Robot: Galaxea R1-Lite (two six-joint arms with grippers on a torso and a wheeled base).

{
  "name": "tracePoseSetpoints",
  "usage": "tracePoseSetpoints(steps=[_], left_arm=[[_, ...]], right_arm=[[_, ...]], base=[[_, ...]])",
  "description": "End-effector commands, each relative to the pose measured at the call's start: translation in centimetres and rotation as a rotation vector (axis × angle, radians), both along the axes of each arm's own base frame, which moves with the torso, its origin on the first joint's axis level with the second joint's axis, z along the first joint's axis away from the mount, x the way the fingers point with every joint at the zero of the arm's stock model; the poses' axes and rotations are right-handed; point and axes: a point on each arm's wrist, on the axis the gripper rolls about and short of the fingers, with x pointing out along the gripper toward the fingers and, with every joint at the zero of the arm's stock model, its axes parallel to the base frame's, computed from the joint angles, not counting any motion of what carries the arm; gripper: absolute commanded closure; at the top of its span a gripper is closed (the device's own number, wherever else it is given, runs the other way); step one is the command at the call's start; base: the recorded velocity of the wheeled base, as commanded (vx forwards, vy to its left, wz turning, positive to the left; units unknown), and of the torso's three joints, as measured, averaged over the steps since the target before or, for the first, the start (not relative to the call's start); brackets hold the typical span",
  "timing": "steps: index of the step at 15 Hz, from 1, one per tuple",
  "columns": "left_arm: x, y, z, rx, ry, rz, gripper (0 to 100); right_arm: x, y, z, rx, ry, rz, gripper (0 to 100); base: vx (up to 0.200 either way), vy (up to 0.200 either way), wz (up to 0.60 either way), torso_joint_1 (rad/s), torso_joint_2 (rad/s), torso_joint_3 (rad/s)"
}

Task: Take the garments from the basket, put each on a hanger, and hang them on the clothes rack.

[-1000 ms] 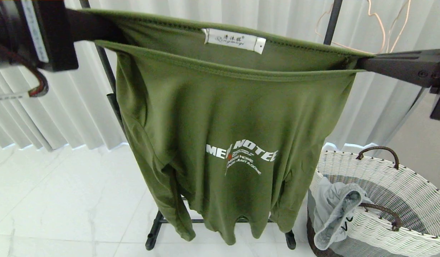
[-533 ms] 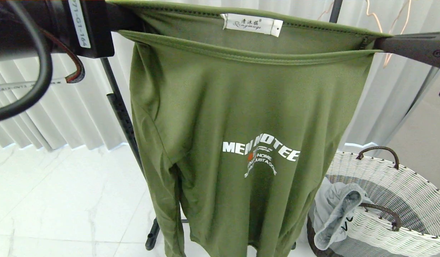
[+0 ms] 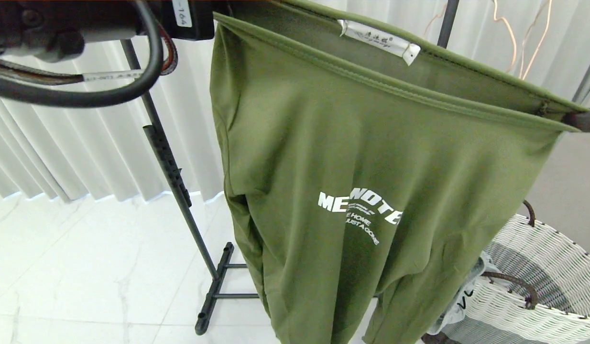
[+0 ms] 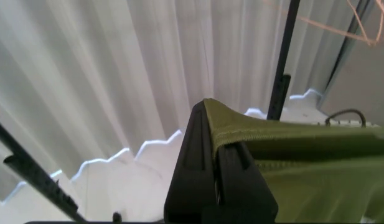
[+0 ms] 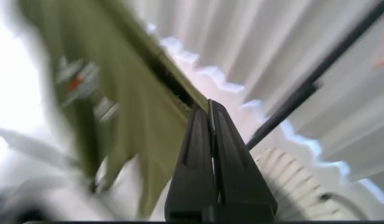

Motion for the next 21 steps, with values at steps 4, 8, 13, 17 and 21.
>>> tracePoseSetpoints(steps=[4,8,13,17,21], left_arm=[[3.0,-2.0,-0.9,0.018,0.032,0.031,100],[3.4,-1.6,-1.3,0.002,0.052,0.054,100],[0.1,1.2,-2.2,-0.029,0.261,0.062,100],[-2.3,3.3,-3.6,-0.029,0.425,0.085,100],[-5.5,3.3,-5.3,-0.009,0.476,-0.033,100]], right_arm=[[-3.0,-1.3,-1.0,-0.023,0.053,0.161,100],[-2.9,-1.1,-1.3,-0.031,0.061,0.161,100],[0.6,0.9,-0.9,0.008,-0.026,-0.022,100],[5.2,4.9,0.1,0.14,-0.185,-0.019,100],[6.3,6.3,0.8,0.172,-0.218,-0.001,100]], base=[[0.0,0.0,0.0,0.0,0.0,0.0],[0.0,0.0,0.0,0.0,0.0,0.0],[0.0,0.0,0.0,0.0,0.0,0.0],[0.0,0.0,0.0,0.0,0.0,0.0],[0.0,0.0,0.0,0.0,0.0,0.0]])
